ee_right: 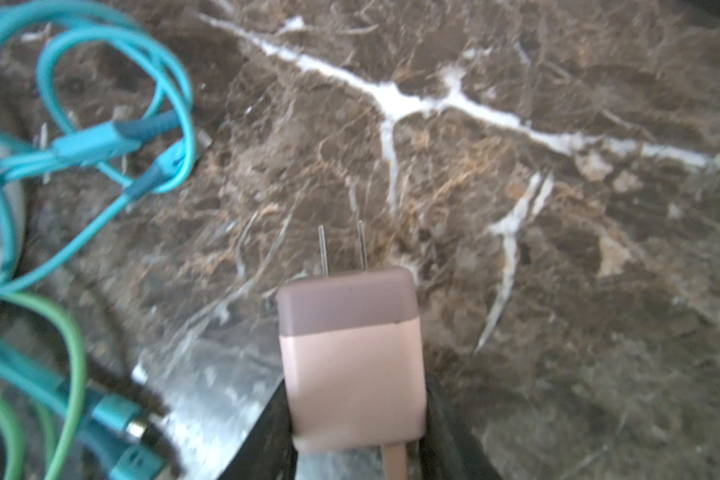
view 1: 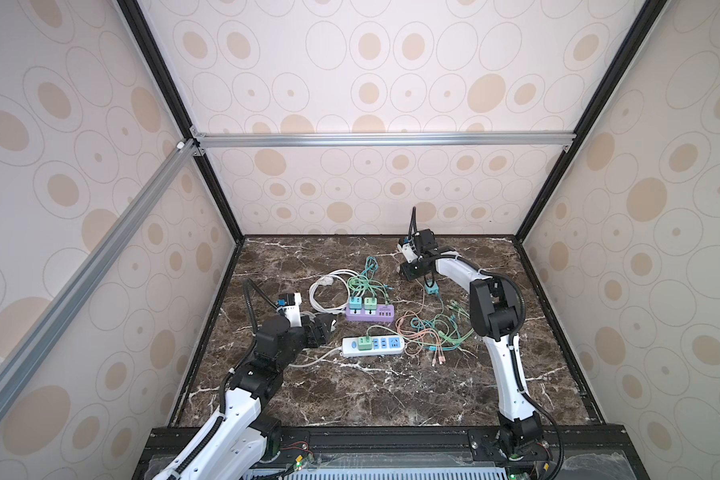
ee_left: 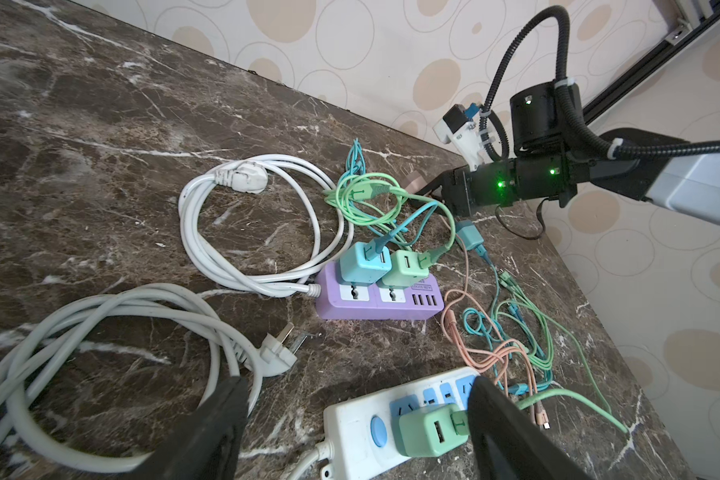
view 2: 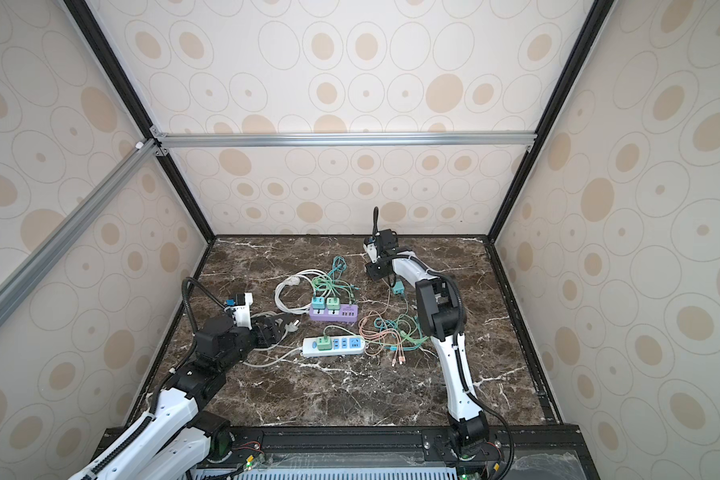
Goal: Insert the plug
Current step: 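Lift the pink charger and bring it toward the left gripper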
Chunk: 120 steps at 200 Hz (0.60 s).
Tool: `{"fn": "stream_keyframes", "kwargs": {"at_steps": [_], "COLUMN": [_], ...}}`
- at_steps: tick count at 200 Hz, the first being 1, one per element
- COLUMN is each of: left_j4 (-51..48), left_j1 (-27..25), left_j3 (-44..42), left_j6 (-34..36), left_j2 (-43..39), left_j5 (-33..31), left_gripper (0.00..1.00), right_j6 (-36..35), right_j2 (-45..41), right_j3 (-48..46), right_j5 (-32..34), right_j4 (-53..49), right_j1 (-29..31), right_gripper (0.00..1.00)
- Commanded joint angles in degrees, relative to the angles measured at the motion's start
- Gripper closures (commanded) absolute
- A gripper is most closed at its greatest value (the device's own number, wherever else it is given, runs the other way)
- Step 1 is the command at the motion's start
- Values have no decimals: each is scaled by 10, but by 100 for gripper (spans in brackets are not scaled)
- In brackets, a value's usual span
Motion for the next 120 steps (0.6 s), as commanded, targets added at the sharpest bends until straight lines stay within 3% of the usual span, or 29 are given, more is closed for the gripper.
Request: {"fn": "stream_keyframes", "kwargs": {"at_steps": [1, 49, 120], "left_j4": [34, 72, 126], "left_j1": [5, 4, 3], "left_j3": [18, 52, 131], "left_j6": [-3, 6, -4], "left_j2": [21, 57, 111], "left_j5": [42, 119, 278], "left_gripper": [17, 18, 17], "right_j6": [-23, -47, -134], "right_j2": [-95, -250, -451], "right_j3": [-82, -255, -382], "right_j5": [-50, -117, -157], "right_j4": [100, 210, 223], "right_j1": [-1, -1, 27], "right_gripper": [75, 76, 77]}}
